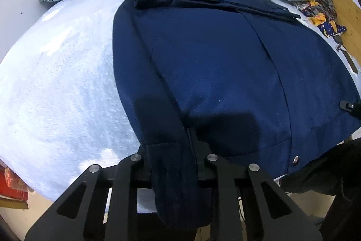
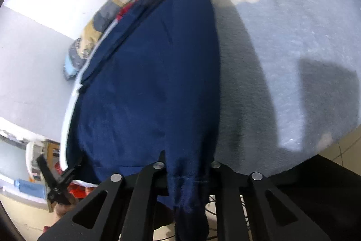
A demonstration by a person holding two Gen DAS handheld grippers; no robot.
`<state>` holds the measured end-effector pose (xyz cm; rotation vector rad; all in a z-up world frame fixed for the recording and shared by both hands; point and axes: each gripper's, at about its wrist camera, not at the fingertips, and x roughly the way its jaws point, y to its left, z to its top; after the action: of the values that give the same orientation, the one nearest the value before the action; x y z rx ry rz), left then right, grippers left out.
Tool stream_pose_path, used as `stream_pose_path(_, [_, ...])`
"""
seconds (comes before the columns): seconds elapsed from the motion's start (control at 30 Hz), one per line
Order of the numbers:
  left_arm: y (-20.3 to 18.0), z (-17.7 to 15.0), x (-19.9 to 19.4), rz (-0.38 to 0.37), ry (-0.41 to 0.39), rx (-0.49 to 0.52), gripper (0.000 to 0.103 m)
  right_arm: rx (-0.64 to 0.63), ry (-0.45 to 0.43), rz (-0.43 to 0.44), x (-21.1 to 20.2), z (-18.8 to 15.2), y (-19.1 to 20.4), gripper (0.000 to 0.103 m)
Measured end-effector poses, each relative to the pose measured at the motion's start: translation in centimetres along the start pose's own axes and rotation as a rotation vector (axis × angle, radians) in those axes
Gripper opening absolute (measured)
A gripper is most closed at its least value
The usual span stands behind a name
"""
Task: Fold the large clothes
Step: 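Lift the jacket hem with both tools, then carry the held hem over the jacket toward the red collar with both tools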
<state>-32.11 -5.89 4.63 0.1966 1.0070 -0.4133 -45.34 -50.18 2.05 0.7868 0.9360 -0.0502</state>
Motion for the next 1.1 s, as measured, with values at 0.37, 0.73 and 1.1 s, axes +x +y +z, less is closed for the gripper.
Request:
stream_pose_path(0.37, [1.6, -0.3, -5.7, -0.087, -0.119, -0.085, 0.018, -0.002, -0.084, 0.16, -6.0, -1.2, 1.9, 0.008])
stream_pose_path(0.73, [3.9, 4.8, -13.1, -0.177, -0.271, -0.201, 0.018, -0.018, -0.172, 0.293, -12.1, 1.5, 5.8, 0.008])
stream_pose_path(1.1, [5.0, 8.8, -15.5, -0.232, -0.338, -0.258, 0.018, 0.007, -0.239, 0.383, -15.2, 6.7, 9.3, 0.008])
